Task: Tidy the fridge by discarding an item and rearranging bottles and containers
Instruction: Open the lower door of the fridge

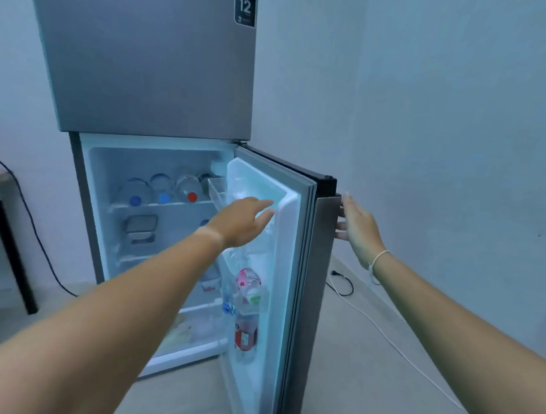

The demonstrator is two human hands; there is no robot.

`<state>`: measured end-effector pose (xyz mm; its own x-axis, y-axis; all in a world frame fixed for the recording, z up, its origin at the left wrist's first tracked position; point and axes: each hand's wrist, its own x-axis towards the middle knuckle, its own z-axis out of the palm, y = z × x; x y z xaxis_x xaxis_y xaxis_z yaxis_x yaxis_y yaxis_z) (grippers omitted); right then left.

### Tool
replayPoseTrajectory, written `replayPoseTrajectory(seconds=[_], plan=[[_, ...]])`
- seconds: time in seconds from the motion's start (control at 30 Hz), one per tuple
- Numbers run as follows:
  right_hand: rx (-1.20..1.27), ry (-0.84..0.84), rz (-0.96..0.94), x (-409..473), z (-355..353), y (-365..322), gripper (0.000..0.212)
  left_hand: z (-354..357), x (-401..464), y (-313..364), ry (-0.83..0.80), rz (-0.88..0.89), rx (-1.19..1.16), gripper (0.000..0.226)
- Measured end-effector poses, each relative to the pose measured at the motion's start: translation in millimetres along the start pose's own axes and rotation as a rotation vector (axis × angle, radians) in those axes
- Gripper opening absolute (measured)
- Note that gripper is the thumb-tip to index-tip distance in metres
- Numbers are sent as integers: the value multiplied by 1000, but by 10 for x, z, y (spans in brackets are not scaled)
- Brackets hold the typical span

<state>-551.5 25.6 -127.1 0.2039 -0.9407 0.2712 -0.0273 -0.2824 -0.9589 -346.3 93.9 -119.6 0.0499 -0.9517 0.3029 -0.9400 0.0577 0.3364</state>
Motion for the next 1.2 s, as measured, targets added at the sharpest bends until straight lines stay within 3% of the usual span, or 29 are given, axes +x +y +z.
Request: replayPoseTrajectory(seconds=[0.07, 0.13, 0.27, 0.43, 0.73, 0.93, 1.2], plan=[[-87, 24, 3, -15, -137, 32, 45, 91, -36, 33, -68, -17, 50, 46], [-163, 49, -13, -69, -242, 48, 38, 169, -68, 95, -101, 5, 69, 44], [-179, 90, 16, -130, -411, 82, 54, 323, -68, 299, -108, 55, 54, 48], [-278, 30, 48, -216, -496, 161, 56, 428, -43, 485, -146, 79, 67, 55], [-570, 27, -132, -348, -318, 236, 38, 473, -89, 446, -168, 90, 102, 57], [-687, -148, -238, -417, 146, 293, 33, 485, -249, -106, -205, -37, 121, 58], [-788, -422, -203, -315, 1013, 701, 37, 607, -367, -1054, -215, -219, 130, 56]])
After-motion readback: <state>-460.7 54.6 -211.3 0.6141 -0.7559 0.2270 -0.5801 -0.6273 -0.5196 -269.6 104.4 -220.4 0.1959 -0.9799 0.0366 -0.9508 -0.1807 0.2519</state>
